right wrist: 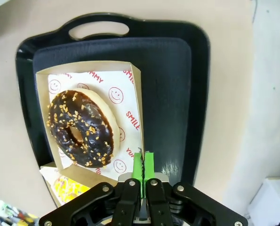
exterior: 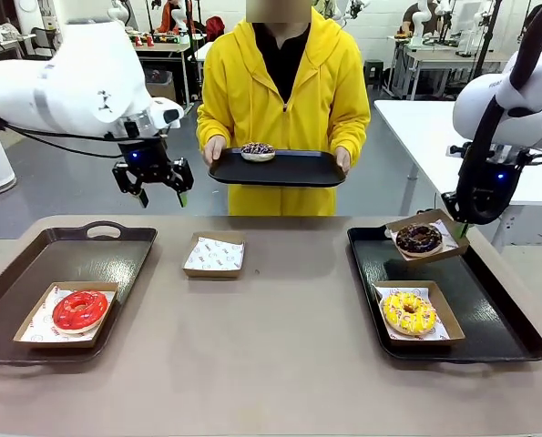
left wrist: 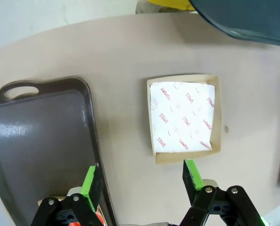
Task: Individually package the donuts and arrange them on the tray.
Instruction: Place the picked Paper togo box on the Handle tray while simultaneously picking up another Paper togo box from the table with the other hand.
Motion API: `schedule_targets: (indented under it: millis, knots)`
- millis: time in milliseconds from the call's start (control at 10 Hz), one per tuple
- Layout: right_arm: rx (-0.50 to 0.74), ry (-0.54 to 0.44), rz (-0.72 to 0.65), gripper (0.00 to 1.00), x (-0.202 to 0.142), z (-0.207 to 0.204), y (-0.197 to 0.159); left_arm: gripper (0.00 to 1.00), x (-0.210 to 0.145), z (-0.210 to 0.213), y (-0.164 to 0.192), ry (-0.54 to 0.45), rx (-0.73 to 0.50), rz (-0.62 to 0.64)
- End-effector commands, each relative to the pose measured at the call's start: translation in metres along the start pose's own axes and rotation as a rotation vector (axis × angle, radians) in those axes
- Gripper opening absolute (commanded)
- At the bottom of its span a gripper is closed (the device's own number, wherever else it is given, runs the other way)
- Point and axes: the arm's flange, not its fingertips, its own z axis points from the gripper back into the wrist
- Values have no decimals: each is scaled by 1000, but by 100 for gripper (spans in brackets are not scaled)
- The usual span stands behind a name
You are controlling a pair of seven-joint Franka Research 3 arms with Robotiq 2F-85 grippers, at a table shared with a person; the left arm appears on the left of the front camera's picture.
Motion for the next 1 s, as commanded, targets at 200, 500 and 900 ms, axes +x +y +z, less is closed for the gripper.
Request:
schedule_targets:
  millis: [200, 500, 900]
  knots:
    - [51, -16, 14, 1, 8, -21, -3, 89, 17, -42, -16, 46, 37, 53]
    - [29, -11, -57, 1, 10, -31, 0, 89, 13, -60, -21, 41, 32, 57]
    - [3, 12, -102, 1, 9, -32, 5, 89, 10, -69, -25, 55, 30, 41]
